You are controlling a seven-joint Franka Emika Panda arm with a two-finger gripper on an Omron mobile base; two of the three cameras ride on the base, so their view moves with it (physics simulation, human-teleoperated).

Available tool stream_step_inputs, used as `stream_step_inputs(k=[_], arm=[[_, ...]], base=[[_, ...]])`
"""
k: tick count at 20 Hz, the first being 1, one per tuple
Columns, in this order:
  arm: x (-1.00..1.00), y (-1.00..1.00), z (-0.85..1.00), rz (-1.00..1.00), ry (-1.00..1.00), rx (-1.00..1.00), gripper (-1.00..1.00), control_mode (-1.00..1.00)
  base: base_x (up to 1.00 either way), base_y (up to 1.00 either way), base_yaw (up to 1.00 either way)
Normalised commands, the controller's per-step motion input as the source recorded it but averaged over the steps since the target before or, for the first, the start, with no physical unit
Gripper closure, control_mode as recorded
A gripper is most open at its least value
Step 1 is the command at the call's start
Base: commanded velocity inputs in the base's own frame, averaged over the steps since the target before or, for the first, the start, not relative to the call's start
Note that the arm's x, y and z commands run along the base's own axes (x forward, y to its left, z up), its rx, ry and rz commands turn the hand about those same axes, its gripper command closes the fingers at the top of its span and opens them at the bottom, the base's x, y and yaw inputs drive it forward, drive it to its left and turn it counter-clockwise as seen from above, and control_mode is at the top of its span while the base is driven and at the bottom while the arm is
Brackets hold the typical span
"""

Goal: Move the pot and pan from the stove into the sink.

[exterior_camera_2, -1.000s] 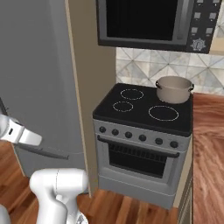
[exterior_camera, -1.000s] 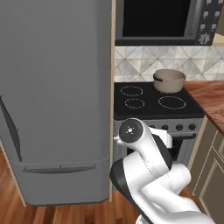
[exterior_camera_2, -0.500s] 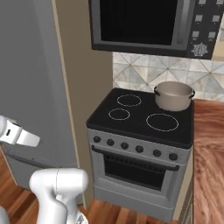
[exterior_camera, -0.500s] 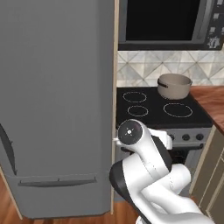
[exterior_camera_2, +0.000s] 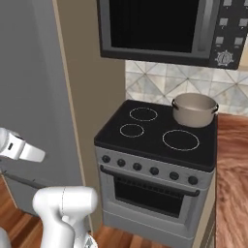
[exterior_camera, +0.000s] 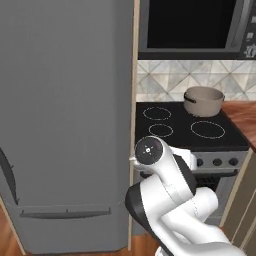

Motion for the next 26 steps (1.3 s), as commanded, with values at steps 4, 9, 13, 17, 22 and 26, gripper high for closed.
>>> stream_step_inputs(k=[4, 9, 13, 17, 22, 26], arm=[[0.0, 0.0, 0.0, 0.0, 0.0, 0.0, -1.0, 1.0], [0.0, 0.0, 0.0, 0.0, 0.0, 0.0, -1.0, 1.0], [0.0, 0.0, 0.0, 0.0, 0.0, 0.0, -1.0, 1.0], [0.0, 0.0, 0.0, 0.0, 0.0, 0.0, -1.0, 1.0], [0.0, 0.0, 0.0, 0.0, 0.0, 0.0, -1.0, 1.0], [0.0, 0.0, 0.0, 0.0, 0.0, 0.0, -1.0, 1.0]], base=[[0.26, -0.63, 0.11], [0.09, -0.79, 0.09], [-0.01, -0.74, 0.05], [-0.02, -0.61, 0.02], [0.14, -0.03, 0.01], [0.69, -0.14, 0.07]])
